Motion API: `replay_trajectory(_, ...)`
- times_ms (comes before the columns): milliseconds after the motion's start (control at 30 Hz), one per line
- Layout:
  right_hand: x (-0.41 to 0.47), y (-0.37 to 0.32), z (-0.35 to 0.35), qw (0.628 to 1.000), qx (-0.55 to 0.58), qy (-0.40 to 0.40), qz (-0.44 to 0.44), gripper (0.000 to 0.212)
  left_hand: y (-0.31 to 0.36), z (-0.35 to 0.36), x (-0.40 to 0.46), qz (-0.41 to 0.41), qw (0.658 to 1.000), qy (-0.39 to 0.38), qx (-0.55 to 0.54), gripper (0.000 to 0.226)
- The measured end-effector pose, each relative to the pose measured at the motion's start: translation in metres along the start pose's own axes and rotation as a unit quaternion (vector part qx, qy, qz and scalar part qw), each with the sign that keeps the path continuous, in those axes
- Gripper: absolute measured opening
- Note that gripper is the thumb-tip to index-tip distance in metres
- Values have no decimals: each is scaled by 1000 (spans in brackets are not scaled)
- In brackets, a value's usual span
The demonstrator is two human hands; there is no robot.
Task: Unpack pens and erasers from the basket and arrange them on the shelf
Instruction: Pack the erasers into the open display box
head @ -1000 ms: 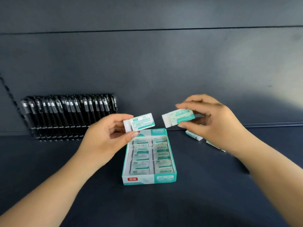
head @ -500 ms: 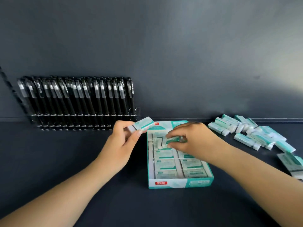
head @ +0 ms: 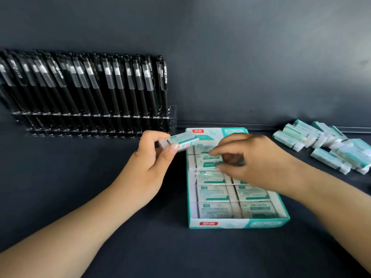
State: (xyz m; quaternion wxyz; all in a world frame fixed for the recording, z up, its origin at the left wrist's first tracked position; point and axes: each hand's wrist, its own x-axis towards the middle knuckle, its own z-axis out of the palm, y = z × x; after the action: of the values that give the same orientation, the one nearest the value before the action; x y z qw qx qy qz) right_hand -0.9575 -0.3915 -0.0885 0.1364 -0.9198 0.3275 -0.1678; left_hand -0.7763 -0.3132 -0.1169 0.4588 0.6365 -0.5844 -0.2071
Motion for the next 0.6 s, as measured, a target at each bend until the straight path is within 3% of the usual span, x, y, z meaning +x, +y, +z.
replay_trajectory(267,1,1,4,999,-3,22,25,18,-3,0,1,-13,1000,-4,-3,5)
replay_trajectory(433,2,4,5,998,33,4,51,24,1,0,-1,1,999,-9,-50,22)
replay_trajectory(600,0,-4,-14,983,168,71,27,32,6,-4,-1,31,993,-27,-112,17)
